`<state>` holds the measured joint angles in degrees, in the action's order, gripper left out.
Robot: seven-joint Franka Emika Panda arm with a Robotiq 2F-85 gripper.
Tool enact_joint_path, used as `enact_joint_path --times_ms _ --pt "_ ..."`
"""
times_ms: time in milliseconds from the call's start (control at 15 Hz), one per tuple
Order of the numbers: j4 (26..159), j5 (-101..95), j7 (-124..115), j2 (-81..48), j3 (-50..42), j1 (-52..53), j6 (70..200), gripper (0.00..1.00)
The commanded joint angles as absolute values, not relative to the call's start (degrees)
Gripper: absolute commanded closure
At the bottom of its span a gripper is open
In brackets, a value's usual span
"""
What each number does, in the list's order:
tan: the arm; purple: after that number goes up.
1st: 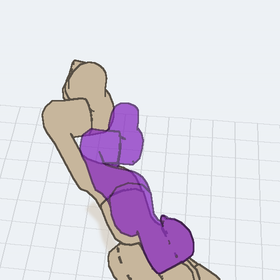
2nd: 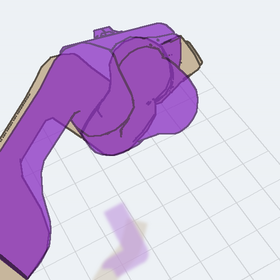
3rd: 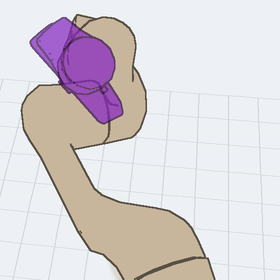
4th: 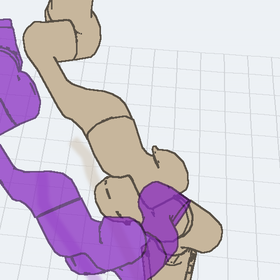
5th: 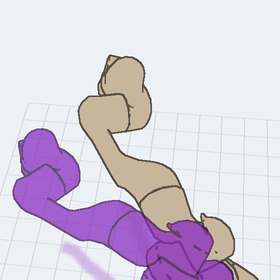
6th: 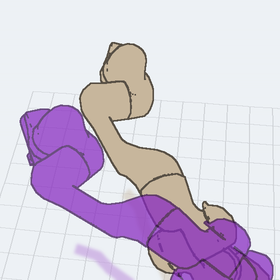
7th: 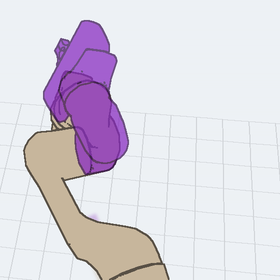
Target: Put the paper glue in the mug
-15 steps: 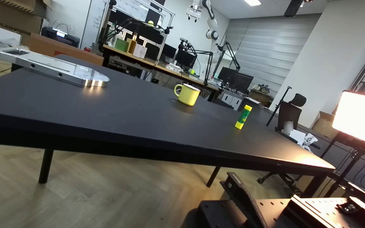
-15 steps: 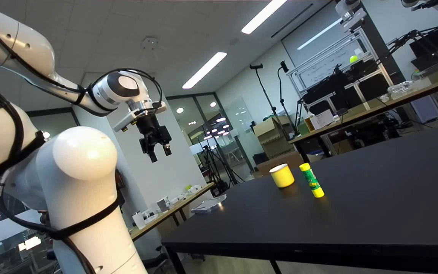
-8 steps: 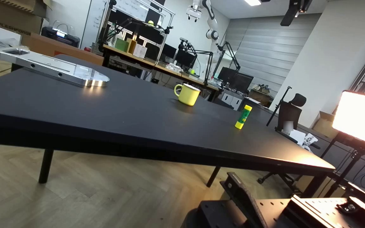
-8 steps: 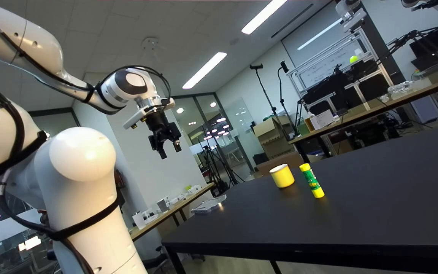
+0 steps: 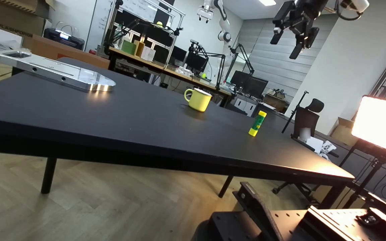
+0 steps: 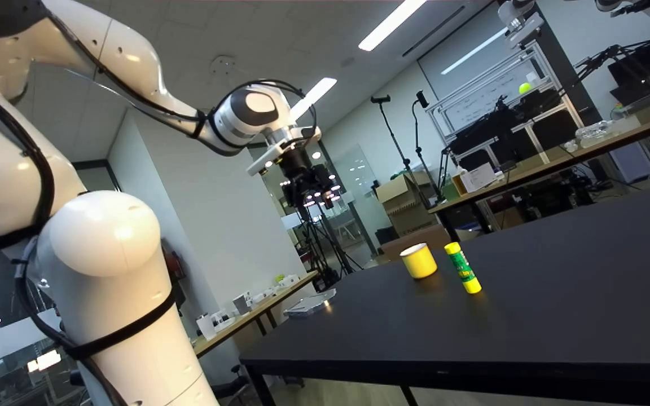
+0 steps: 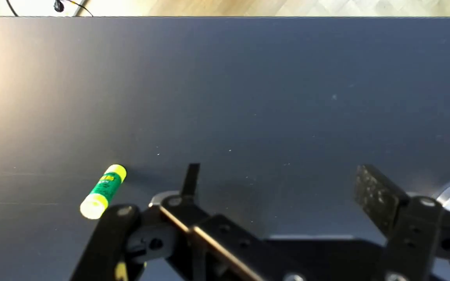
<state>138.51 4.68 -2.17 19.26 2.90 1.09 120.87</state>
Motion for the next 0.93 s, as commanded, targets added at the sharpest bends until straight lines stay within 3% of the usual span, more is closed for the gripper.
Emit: enact_joint_path --times_ms 0,867 --pt "129.6 2.09 -3.22 9.14 0.76 -1.23 119.78 0.0" --pt "118.11 -1.21 -10.88 -5.56 -5.35 -5.2 124.81 0.0"
